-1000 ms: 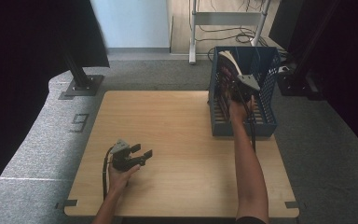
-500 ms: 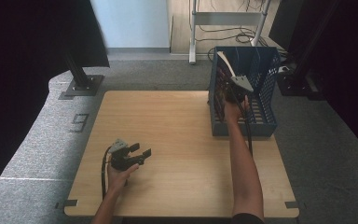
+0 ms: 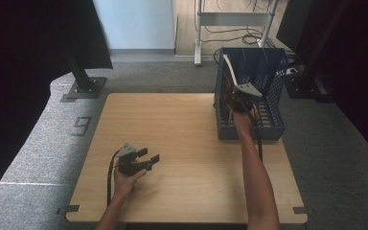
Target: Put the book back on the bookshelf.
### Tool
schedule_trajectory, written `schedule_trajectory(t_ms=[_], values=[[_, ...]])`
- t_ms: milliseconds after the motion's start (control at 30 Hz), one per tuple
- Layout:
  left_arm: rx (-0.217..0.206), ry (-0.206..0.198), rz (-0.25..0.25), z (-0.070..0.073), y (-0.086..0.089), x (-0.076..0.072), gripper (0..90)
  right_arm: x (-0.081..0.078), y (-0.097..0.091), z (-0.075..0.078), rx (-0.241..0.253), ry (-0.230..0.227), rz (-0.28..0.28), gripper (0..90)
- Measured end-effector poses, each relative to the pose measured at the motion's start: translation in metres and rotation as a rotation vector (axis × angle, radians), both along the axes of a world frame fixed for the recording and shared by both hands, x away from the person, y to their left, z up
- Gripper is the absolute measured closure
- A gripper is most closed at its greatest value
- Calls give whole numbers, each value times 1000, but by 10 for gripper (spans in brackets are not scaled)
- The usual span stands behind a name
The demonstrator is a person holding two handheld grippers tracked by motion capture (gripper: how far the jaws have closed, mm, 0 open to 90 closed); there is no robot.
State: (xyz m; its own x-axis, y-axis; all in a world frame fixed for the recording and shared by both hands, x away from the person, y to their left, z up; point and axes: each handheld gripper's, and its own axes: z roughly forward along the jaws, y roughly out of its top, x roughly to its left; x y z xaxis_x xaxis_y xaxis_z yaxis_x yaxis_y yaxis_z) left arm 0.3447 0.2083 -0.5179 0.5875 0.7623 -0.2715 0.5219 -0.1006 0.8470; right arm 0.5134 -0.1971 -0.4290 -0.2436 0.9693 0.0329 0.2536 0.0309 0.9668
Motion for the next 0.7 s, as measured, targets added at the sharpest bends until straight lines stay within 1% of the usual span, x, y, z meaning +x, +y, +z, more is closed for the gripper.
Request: schedule_trajectory(t_ms=[33,67,133,233,333,533,600,700], values=[[-3,0,1,0,0,0,295,-1,0,-3,-4,4,-2,720],[-4,0,0,0,-1,0,295,-3,-1,-5,-7,-2,-6,737],[-2,-2,-1,1,-1,-1,295,-4,-2,-7,0,-9,-14,762],[1,-3,-1,1,-1,-1,295,-4,0,-7,-33,-17,-30,782],[3,-5,0,1,0,0,295,-1,1,-7,-47,-27,-45,793],[-2,-3,6,1,1,1,295,4,4,-9,-39,-42,-59,794],[-3,-4,8,1,2,1,295,6,7,-9,-46,-47,-64,792],[-5,-6,11,2,3,1,294,8,10,-10,-42,-51,-77,791]])
